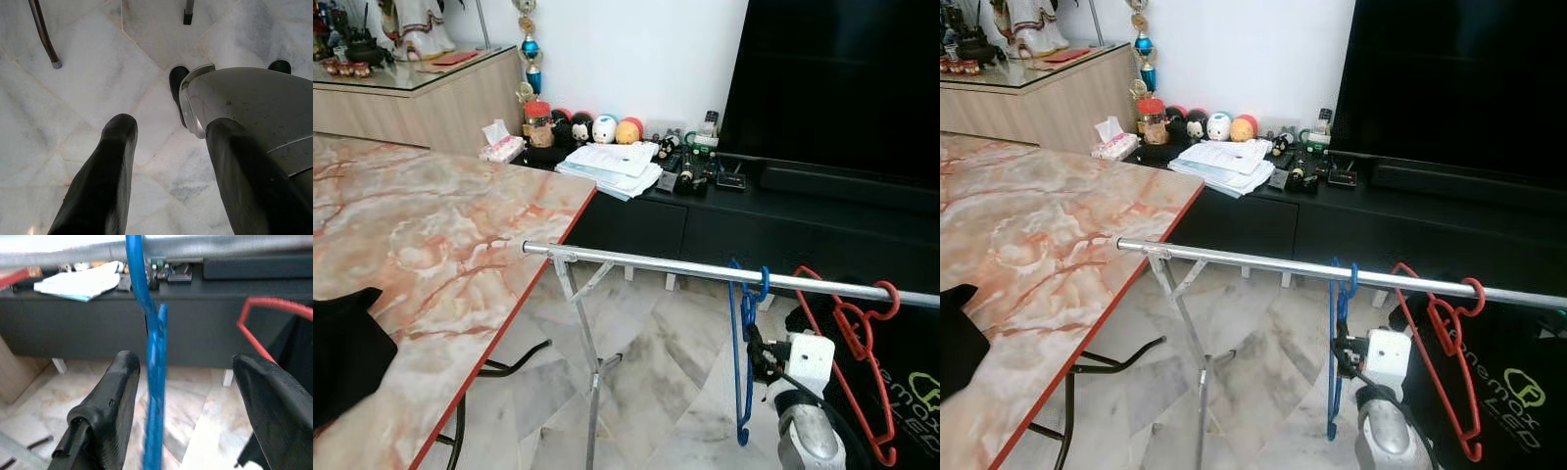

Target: Hang hanger

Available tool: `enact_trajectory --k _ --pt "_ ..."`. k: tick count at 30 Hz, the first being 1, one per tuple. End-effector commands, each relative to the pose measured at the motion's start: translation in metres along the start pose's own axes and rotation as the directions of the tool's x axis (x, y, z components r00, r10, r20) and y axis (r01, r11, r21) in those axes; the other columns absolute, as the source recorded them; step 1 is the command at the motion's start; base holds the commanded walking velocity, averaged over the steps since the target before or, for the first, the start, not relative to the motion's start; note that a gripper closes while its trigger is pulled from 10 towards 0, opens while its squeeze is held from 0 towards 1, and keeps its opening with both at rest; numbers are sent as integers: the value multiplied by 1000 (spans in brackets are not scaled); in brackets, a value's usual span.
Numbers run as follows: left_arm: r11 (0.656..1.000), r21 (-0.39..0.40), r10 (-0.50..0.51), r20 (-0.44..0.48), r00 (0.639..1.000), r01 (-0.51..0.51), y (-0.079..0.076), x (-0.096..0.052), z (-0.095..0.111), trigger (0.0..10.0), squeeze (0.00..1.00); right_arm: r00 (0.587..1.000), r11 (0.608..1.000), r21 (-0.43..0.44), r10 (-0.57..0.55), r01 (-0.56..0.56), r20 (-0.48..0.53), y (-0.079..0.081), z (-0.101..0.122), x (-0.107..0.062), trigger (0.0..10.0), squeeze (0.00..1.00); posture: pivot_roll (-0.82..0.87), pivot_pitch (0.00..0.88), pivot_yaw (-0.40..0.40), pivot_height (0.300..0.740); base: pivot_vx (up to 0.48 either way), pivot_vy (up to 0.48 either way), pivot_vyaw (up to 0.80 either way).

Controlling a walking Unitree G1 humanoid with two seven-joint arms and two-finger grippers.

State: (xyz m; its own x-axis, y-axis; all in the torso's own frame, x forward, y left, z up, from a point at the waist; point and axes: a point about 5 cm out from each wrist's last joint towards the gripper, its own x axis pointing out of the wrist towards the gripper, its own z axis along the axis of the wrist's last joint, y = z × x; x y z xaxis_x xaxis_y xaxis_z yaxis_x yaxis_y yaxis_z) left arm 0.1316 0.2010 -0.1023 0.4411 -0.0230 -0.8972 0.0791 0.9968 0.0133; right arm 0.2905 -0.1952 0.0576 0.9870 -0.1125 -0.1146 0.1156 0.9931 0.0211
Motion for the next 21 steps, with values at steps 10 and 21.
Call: enact_trajectory --k 10,21 --pt "1000 21 -10 -27 1000 11 -3 -1 -9 10000 0 1000 999 31 8 -8 1 11 -2 -5 10000 0 -28 0 33 740 0 0 0" --pt "999 41 3 -38 999 -1 -1 -2 -12 10000 0 1000 999 52 -13 13 15 10 -1 -6 10000 0 -28 0 42 740 0 0 0"
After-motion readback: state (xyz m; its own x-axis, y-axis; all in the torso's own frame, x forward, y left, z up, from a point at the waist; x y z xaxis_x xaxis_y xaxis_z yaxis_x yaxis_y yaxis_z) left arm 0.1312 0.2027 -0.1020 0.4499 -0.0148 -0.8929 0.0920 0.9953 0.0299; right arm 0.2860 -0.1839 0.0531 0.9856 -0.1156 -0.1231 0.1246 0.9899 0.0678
